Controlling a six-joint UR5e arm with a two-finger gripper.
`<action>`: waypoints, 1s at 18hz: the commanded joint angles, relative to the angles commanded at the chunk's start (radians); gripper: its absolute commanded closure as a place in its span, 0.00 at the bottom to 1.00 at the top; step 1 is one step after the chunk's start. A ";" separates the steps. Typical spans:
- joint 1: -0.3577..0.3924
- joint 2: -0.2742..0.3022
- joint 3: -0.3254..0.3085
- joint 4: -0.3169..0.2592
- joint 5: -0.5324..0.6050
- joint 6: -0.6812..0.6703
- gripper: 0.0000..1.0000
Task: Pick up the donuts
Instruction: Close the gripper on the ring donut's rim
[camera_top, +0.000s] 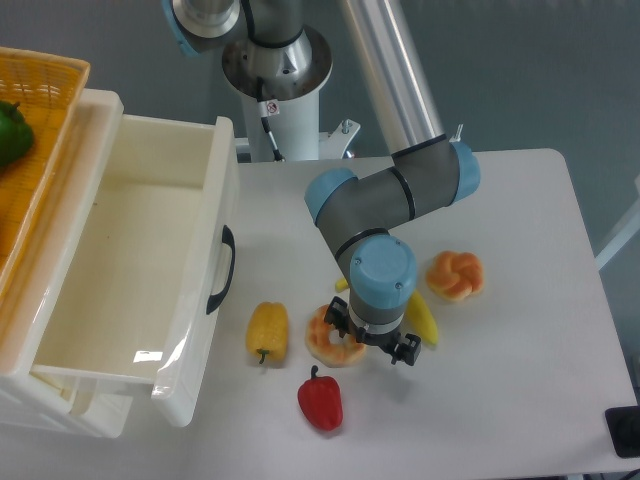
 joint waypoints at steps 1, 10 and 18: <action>-0.002 0.000 -0.003 0.000 0.000 0.000 0.00; -0.017 0.002 -0.023 0.002 -0.002 -0.012 0.00; -0.017 0.000 -0.021 0.002 -0.008 -0.017 0.45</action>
